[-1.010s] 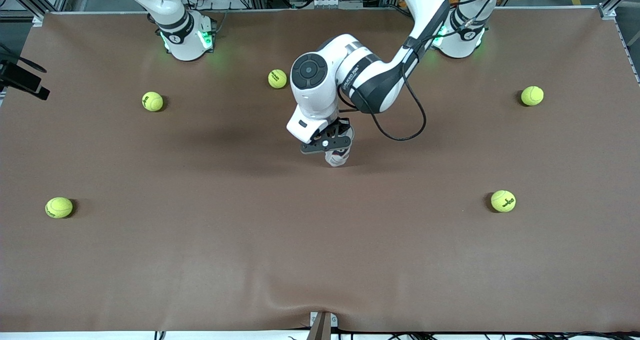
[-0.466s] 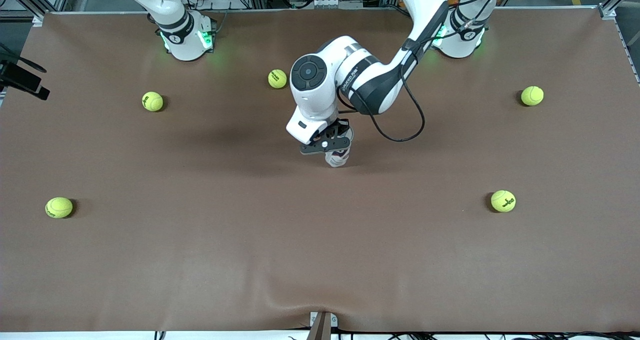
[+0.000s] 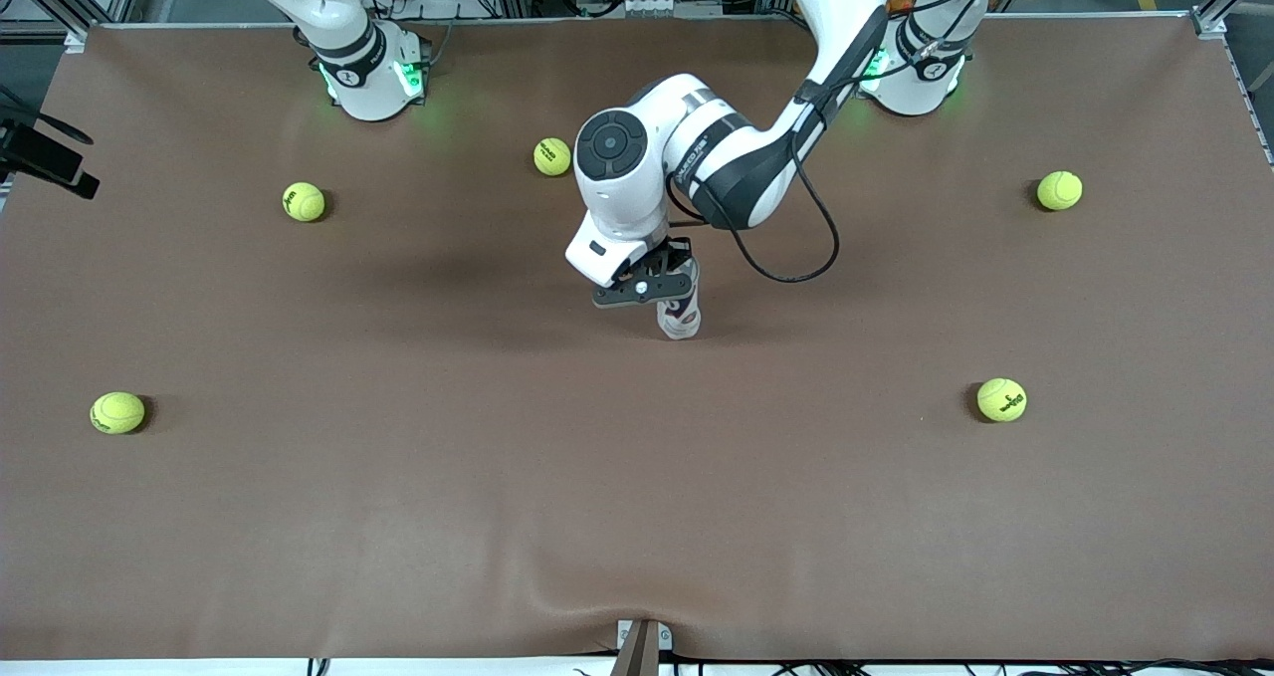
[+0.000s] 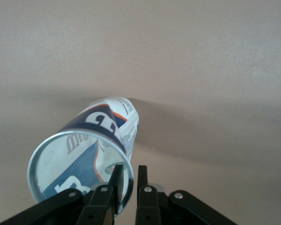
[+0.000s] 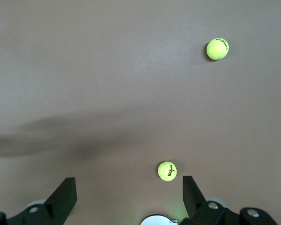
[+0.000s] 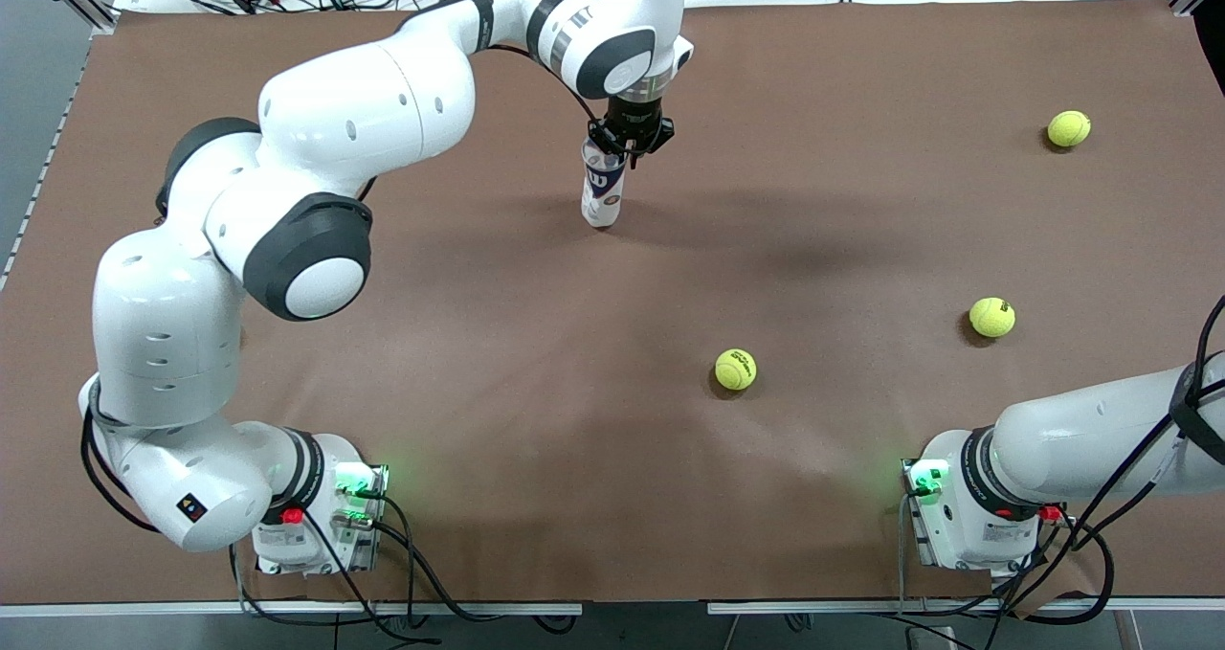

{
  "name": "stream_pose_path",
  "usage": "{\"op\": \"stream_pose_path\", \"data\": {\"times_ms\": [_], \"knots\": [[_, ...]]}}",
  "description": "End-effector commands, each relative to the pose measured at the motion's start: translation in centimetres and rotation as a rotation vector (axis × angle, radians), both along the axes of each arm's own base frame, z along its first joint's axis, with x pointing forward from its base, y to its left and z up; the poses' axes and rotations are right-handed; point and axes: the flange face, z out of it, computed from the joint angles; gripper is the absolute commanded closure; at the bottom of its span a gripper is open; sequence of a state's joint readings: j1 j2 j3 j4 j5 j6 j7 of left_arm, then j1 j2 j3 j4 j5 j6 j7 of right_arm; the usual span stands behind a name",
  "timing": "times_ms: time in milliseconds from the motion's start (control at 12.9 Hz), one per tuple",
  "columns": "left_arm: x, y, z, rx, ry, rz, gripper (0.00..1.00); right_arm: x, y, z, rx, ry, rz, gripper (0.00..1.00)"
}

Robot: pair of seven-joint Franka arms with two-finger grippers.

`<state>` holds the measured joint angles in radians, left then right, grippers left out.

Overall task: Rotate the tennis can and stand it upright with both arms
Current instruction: 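Lift and rotate the can upright with the left gripper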

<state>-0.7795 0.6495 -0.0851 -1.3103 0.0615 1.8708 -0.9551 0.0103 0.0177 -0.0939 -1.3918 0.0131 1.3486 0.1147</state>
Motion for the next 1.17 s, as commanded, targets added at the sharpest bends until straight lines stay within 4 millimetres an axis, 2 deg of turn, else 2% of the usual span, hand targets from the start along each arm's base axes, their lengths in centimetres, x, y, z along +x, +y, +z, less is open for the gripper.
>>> {"op": "stream_pose_path", "data": {"times_ms": [0,155,544,777,854,1010,1087], "knots": [[0.2,-0.4,1.1,-0.005,-0.035,0.000,0.73,-0.1,0.1,0.4,-0.011,-0.002,-0.016,0.00],[0.4,-0.2,2.0,-0.014,-0.040,0.006,0.63,0.1,-0.1,0.0,-0.010,0.004,-0.019,0.00],[0.3,0.1,2.8,-0.013,-0.037,0.009,0.59,0.1,0.1,0.0,-0.009,0.007,-0.006,0.00],[0.1,0.7,4.4,-0.002,-0.031,0.011,0.50,0.0,0.4,0.2,-0.010,0.004,0.005,0.00],[0.0,1.0,4.6,0.011,-0.022,0.010,0.37,0.0,0.4,0.1,-0.017,0.006,0.005,0.00],[0.0,1.3,4.8,0.022,-0.016,0.011,0.23,0.0,0.4,0.1,-0.020,0.007,0.006,0.00],[0.0,1.5,5.6,0.018,-0.022,0.011,0.12,0.0,0.4,0.2,-0.020,0.005,0.008,0.00]]}}
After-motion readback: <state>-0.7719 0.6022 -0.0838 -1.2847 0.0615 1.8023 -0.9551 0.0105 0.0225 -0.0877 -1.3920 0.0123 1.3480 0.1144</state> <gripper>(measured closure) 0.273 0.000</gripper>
